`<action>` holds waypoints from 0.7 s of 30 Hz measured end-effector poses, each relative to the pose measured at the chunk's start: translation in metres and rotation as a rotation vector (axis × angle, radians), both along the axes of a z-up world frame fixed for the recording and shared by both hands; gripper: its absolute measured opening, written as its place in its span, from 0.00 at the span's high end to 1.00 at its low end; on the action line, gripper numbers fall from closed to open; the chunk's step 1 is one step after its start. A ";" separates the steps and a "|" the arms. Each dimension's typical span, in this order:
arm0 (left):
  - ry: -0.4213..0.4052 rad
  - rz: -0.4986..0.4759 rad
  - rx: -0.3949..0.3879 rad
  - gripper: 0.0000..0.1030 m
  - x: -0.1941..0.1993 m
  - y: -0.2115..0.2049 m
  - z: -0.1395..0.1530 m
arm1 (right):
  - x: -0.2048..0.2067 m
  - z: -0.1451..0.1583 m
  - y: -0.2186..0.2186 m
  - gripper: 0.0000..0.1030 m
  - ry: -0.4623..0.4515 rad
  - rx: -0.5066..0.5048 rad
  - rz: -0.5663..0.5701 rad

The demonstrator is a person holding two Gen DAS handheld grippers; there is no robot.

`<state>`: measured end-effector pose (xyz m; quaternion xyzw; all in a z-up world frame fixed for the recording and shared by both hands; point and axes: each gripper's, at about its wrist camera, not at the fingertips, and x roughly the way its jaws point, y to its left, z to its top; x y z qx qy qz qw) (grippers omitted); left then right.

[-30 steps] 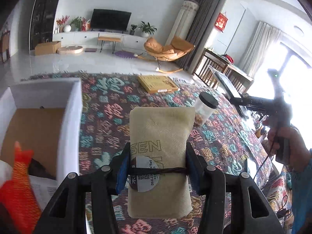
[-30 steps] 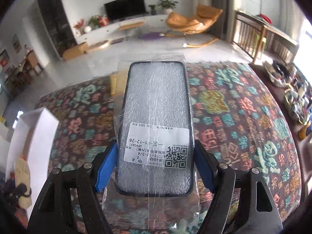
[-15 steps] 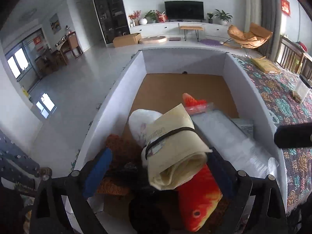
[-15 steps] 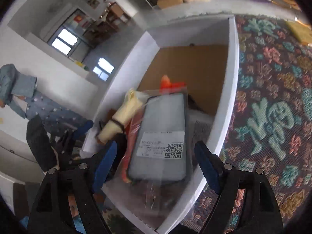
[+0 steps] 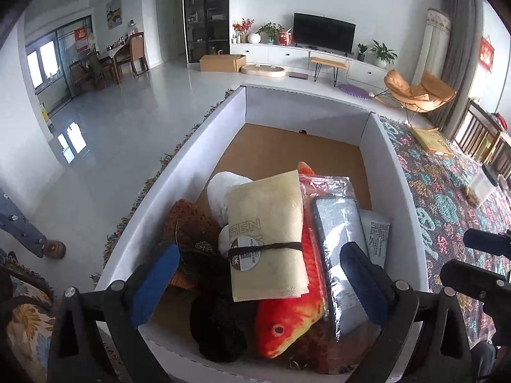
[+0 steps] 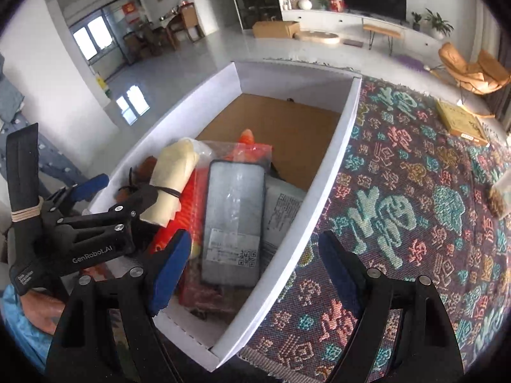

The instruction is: Organize soft objects

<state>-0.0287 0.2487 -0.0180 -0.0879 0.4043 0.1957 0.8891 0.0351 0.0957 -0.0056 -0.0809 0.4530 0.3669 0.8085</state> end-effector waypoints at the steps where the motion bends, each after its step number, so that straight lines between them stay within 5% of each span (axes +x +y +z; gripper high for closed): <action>1: 0.012 0.003 0.024 0.03 -0.001 -0.003 0.000 | 0.000 -0.001 0.002 0.18 0.001 -0.008 0.001; 10: 0.041 0.054 0.109 0.03 -0.014 -0.005 0.002 | -0.014 -0.004 0.018 0.18 -0.065 -0.129 -0.030; 21: 0.017 0.063 0.120 0.03 -0.018 -0.003 0.006 | -0.016 -0.009 0.024 0.18 -0.035 -0.135 -0.043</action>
